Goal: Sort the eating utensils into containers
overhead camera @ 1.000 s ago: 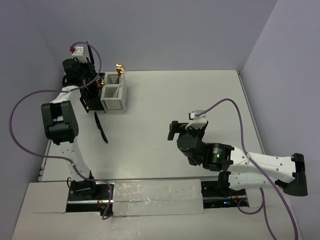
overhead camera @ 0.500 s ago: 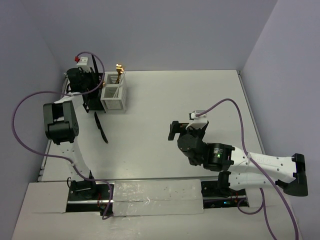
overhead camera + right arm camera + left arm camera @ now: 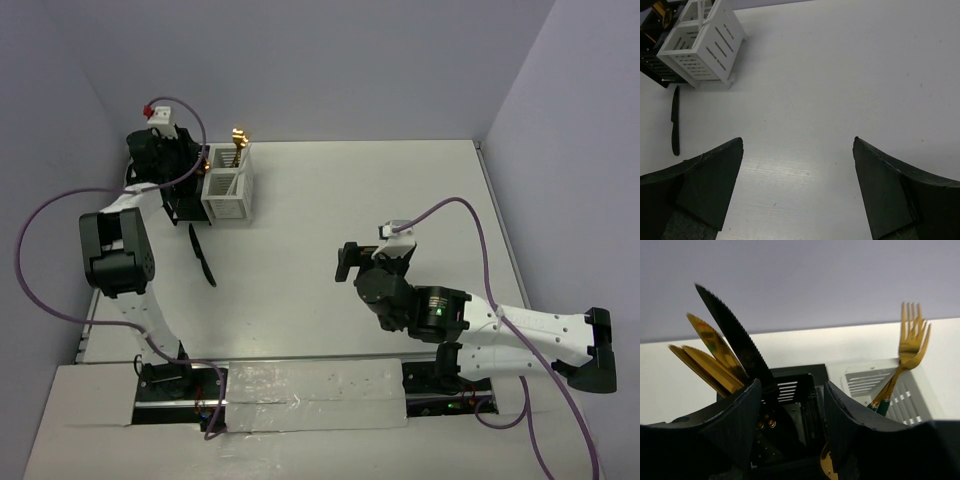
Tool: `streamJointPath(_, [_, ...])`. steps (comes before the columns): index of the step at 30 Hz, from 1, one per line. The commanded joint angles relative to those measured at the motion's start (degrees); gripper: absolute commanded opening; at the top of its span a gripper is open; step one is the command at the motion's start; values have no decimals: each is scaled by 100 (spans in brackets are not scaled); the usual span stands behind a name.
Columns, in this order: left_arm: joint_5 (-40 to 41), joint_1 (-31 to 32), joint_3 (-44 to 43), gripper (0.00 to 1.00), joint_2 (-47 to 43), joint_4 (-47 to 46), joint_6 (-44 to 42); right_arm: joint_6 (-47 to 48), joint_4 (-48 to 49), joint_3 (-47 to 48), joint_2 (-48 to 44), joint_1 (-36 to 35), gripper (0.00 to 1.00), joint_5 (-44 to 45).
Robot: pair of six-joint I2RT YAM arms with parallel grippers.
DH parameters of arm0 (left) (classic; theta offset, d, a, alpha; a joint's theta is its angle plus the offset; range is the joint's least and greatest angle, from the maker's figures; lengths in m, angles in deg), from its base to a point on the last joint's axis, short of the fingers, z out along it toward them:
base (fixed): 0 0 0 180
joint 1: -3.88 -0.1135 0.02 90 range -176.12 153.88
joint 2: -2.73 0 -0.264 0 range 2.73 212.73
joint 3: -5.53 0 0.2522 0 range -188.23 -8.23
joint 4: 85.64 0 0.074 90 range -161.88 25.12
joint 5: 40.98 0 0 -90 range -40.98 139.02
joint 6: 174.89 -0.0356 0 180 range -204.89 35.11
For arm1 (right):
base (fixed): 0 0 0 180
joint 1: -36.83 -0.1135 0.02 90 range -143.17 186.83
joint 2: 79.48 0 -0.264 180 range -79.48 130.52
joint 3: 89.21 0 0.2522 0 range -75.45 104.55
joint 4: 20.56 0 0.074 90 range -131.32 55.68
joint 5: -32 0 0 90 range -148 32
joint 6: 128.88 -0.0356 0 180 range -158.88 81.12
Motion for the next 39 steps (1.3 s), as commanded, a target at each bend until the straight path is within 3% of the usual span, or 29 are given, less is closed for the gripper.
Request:
streamJointPath(1, [66,-18,-41,62,-643,105,88,-50,182,50,-105,9,96,20])
streamJointPath(7, [-101,-18,-190,62,-1250,684,343,-68,243,-38,-184,9,96,-191])
streamJointPath(11, [136,-18,-278,61,-1811,2261,414,-190,130,-81,-236,9,96,-349])
streamJointPath(14, [242,-9,535,60,-2549,3160,-24,-366,-3,-178,-342,0,96,-384])
streamJointPath(17, [120,0,1074,61,-3305,3847,-972,-270,181,-380,-526,-9,96,-481])
streamJointPath(18, [58,0,1310,61,-3577,4484,-1471,-218,269,-424,-605,-9,96,-516])
streamJointPath(23, [452,105,1961,64,-4089,6168,-2433,-208,384,-661,-825,-9,96,-534])
streamJointPath(29, [875,298,2560,71,-4116,6381,-2487,-261,437,-890,-1098,-18,95,-596])
streamJointPath(31, [954,447,2666,76,-3818,6171,-2355,-270,445,-934,-1194,-18,95,-596])
streamJointPath(39, [1226,597,2701,78,-2684,5319,-1890,-419,297,-1057,-1440,-18,95,-552])
